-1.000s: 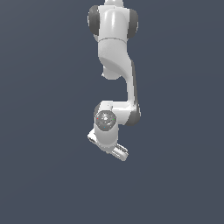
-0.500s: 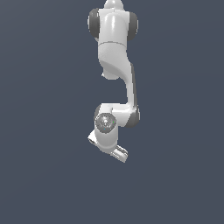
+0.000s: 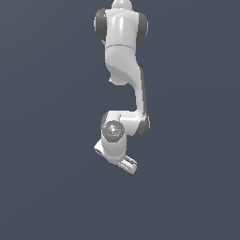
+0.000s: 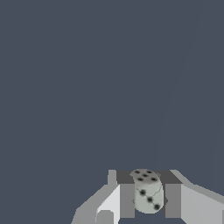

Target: Pick up the object and move it to a goal position.

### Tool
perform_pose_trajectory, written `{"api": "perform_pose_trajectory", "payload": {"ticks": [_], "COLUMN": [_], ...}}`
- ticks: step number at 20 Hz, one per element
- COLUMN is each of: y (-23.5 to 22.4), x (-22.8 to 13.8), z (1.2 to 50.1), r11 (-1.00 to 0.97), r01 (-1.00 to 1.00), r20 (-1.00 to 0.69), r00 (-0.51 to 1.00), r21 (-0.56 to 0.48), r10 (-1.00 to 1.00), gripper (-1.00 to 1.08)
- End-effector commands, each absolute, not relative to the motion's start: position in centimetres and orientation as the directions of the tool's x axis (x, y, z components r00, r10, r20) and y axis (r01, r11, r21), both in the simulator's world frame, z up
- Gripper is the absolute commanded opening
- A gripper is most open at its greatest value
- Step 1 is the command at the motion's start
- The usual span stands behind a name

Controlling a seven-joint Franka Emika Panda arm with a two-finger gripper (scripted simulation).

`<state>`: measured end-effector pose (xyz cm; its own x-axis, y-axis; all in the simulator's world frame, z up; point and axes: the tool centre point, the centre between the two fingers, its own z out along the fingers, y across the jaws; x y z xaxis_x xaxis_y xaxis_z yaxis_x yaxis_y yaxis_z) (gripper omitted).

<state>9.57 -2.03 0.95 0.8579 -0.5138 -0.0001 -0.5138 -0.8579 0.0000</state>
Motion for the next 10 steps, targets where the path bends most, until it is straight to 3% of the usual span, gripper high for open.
{"api": "perform_pose_trajectory", "payload": {"ticks": [1, 10], "y": [-2.0, -1.9], "x": [9.4, 7.6], "z": [1.0, 1.1], "r11": [-0.858, -0.858], "r01": [-0.514, -0.514], "r20": [0.000, 0.000], "r00": [0.858, 0.858], "r21": [0.000, 0.000], "r10": [-0.514, -0.514], "gripper": [-1.00, -1.00]}}
